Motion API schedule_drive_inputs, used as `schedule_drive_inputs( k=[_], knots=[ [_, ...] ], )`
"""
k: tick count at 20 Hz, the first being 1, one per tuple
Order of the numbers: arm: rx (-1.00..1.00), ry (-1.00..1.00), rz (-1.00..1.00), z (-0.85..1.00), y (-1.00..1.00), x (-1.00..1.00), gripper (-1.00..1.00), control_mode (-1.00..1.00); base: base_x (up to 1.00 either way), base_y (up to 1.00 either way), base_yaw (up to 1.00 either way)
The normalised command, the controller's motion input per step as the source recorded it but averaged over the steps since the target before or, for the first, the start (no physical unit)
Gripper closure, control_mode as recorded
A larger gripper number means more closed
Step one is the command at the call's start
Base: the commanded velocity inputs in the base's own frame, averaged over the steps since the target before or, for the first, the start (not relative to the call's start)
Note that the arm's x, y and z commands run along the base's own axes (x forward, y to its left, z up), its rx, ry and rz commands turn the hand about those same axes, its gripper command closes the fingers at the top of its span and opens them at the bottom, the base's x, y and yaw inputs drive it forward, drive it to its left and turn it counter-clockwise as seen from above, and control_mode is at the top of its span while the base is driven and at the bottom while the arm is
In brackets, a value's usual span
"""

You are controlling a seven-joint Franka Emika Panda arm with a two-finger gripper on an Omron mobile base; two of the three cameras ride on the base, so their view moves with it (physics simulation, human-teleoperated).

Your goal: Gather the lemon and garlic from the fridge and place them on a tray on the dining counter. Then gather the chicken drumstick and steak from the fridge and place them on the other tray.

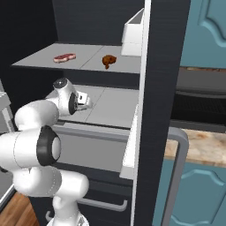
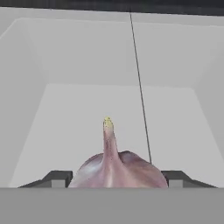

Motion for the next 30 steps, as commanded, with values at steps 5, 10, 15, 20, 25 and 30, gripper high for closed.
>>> schedule_drive_inputs(
  k=[5,10,15,20,25,30],
  knots=[
    [0.02,0.03,-0.04,0.9,0.0,-0.63,1.0,-1.0,0.0,0.0,0.0],
    [0.03,0.08,-0.04,0.8,0.0,-0.83,1.0,-1.0,0.0,0.0,0.0],
    [0.0,0.16,-0.05,0.38,0.0,-0.97,1.0,-1.0,0.0,0.0,0.0],
    [0.0,0.06,-0.03,0.28,-0.01,-1.0,1.0,-1.0,0.0,0.0,0.0],
    [0.0,0.0,-0.02,0.13,-0.15,-1.0,1.0,-1.0,0.0,0.0,0.0],
    [0.0,-0.06,0.0,0.05,-0.21,-1.0,1.0,-1.0,0.0,0.0,0.0]
  ],
)
